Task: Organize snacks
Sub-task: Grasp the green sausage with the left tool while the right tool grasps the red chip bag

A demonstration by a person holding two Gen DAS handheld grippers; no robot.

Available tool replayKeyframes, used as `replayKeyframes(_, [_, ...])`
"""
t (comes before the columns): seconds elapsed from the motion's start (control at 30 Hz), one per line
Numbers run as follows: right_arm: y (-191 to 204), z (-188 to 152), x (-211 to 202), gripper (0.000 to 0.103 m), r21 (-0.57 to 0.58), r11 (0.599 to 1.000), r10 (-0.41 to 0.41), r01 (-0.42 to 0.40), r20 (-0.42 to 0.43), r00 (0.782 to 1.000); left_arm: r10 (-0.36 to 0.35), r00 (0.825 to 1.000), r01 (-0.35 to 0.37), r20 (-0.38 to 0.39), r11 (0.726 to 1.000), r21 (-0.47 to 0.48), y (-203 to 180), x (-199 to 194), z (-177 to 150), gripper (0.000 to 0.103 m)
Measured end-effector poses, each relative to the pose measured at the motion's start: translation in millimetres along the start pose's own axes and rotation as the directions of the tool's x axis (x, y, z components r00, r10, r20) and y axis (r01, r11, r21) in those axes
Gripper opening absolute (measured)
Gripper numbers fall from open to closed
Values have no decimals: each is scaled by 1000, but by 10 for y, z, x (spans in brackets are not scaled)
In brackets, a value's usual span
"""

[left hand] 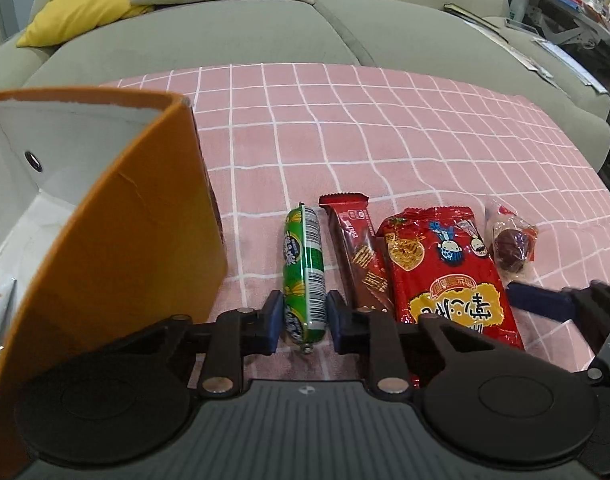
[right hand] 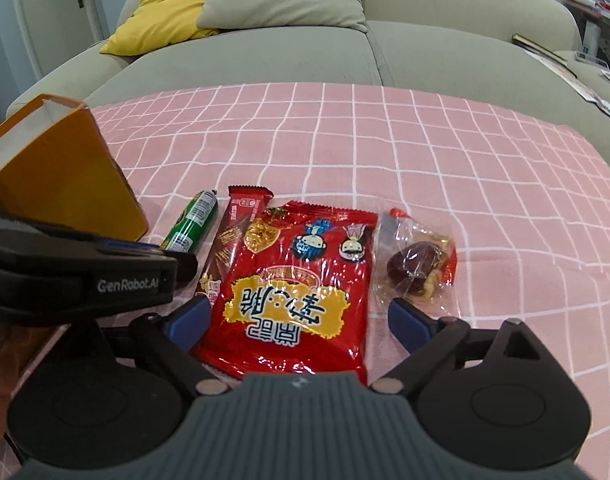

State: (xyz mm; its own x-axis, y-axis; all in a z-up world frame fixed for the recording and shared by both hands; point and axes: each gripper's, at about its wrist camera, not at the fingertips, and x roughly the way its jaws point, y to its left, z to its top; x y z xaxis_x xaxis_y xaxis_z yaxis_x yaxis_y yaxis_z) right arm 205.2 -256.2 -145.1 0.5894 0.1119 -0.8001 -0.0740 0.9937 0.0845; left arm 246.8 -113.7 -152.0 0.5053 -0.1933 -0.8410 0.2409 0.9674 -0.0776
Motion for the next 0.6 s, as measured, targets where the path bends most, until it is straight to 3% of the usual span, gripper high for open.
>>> replayKeyframes(0.17, [-27,-59,-87,72,9,1000,21,-21,-7,1000,-19,1000,19,-11,1000,-2,8,-88,-102,25])
replayKeyframes(0.6, [66,-652,-726,72,-8,1000,20,-20,-95,995,-50,991,48,-123,999,-26,2,-681,-758,25])
